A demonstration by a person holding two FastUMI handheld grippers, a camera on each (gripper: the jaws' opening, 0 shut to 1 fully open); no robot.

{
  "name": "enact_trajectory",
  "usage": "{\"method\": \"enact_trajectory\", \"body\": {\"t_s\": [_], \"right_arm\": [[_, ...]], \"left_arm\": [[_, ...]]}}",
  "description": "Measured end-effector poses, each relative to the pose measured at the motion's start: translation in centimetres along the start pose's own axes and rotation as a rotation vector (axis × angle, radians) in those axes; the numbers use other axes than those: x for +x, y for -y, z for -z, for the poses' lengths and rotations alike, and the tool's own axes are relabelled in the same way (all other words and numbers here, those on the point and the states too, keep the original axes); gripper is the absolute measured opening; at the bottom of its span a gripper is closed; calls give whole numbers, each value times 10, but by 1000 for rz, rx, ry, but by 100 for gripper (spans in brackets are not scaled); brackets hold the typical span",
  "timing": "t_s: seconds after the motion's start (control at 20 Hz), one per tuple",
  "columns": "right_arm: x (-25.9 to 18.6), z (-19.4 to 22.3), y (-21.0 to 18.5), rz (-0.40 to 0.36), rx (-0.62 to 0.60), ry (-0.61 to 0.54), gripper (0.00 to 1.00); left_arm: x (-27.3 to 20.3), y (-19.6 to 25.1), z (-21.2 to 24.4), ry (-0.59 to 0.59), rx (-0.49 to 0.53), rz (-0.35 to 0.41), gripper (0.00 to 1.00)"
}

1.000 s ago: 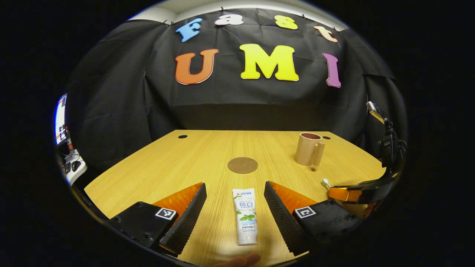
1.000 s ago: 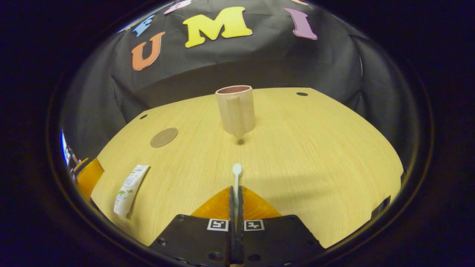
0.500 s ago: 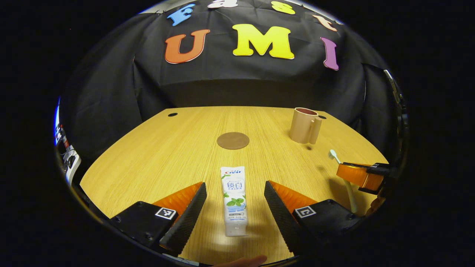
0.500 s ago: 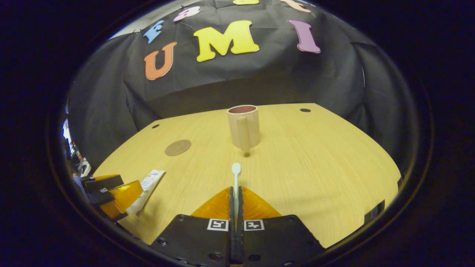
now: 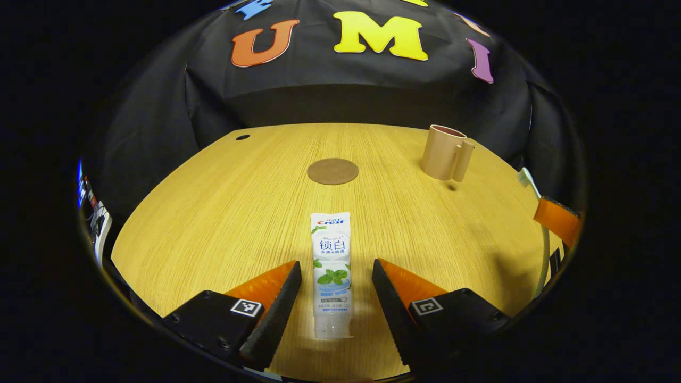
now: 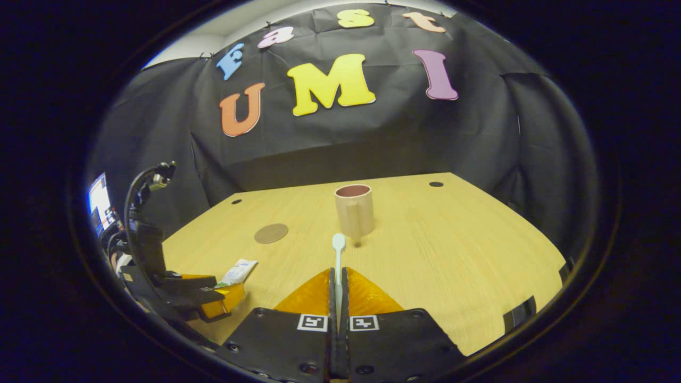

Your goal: Put the toothbrush and toothpaste on the desktop into the cup, then pick up the cup and place it on the coaster on the desktop.

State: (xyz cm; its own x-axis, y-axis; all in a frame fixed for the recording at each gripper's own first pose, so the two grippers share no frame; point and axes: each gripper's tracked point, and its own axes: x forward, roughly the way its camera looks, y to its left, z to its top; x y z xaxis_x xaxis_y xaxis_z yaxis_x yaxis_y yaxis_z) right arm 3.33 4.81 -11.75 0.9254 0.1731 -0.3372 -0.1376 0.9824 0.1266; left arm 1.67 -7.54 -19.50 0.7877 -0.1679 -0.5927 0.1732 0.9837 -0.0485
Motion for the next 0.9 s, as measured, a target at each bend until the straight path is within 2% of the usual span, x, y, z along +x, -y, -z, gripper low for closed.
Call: {"method": "enact_trajectory", "body": {"t_s": [0.2,0.25,0.35,0.4,0.45,0.5,0.7,0.75,0.85,0.9], "right_arm": [[-8,-14,4,7,1,33,1],[-9,-18,5,7,3,37,0],[-11,-23,5,5,5,43,1],[-10,-24,7,3,4,48,1],[-9,-29,7,3,4,54,1],[-11,-31,6,3,2,60,0],[-13,-38,9,12,1,76,0],[-14,-40,10,14,3,78,0],[-15,-45,10,16,5,91,0],[-15,-48,10,16,5,98,0]], "left_arm": [[6,-4,-2,-23,-20,-14,70],[5,-3,-2,-34,-19,-15,62],[8,-4,-2,-42,-9,-25,59],[7,-4,-2,-46,-12,-27,53],[8,-3,-2,-45,-15,-26,54],[7,-4,-3,-45,-19,-24,48],[5,-4,-3,-34,-49,3,45],[5,-3,-3,-28,-60,15,49],[1,0,-6,-9,-87,51,42],[-2,1,-7,6,-90,61,45]]}}
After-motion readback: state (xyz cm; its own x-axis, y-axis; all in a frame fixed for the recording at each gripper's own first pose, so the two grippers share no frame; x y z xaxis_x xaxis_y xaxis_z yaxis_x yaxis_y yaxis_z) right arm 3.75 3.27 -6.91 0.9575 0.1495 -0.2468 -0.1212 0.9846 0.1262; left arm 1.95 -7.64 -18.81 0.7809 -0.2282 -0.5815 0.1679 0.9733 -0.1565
